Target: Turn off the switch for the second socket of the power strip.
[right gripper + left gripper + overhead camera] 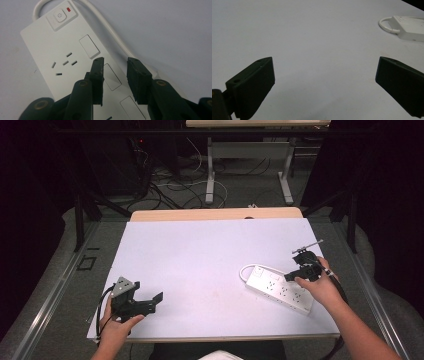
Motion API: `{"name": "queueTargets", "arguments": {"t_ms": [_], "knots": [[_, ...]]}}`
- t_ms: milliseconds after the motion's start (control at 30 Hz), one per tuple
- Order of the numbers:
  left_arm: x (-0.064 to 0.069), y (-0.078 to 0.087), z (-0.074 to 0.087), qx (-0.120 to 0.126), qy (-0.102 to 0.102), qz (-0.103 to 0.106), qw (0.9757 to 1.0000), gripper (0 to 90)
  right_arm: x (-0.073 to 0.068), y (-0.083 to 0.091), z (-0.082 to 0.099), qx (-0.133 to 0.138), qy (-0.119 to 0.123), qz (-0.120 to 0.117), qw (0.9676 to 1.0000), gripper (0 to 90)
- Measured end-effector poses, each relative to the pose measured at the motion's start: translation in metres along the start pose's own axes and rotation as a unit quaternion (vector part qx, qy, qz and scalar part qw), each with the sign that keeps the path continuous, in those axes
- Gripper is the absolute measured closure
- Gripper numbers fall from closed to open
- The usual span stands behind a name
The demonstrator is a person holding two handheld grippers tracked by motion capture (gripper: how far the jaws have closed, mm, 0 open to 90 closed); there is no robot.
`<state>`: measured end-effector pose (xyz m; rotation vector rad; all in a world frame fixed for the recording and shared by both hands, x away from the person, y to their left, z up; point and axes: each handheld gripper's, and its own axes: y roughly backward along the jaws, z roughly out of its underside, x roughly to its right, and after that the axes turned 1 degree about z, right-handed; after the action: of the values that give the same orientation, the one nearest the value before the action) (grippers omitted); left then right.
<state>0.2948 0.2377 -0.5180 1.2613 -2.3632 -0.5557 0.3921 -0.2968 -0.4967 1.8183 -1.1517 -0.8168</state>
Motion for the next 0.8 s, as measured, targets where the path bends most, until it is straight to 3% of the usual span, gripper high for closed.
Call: {"name": "queueTargets", "arguments": {"t_ms": [333, 400, 433, 800], "knots": [[0.001, -0.001, 0.0, 0.002, 0.0, -0.003, 1.0, 2.2, -0.004, 0.003, -0.002, 0.029, 0.026, -0.01, 0.9992, 55.2], [0.0, -0.001, 0.0, 0.002, -0.001, -0.003, 1.0, 2.2, -0.006, 0.003, -0.003, 0.03, 0.021, -0.008, 0.9993, 53.1], [0.0, -0.001, 0.0, 0.0, -0.001, -0.002, 1.0, 2.2, -0.006, 0.004, -0.003, 0.035, 0.03, -0.009, 0.9989, 50.8], [0.0, -0.001, 0.0, 0.0, 0.0, -0.001, 1.0, 2.2, -0.012, 0.007, -0.005, 0.056, 0.04, -0.006, 0.9976, 43.2]]}}
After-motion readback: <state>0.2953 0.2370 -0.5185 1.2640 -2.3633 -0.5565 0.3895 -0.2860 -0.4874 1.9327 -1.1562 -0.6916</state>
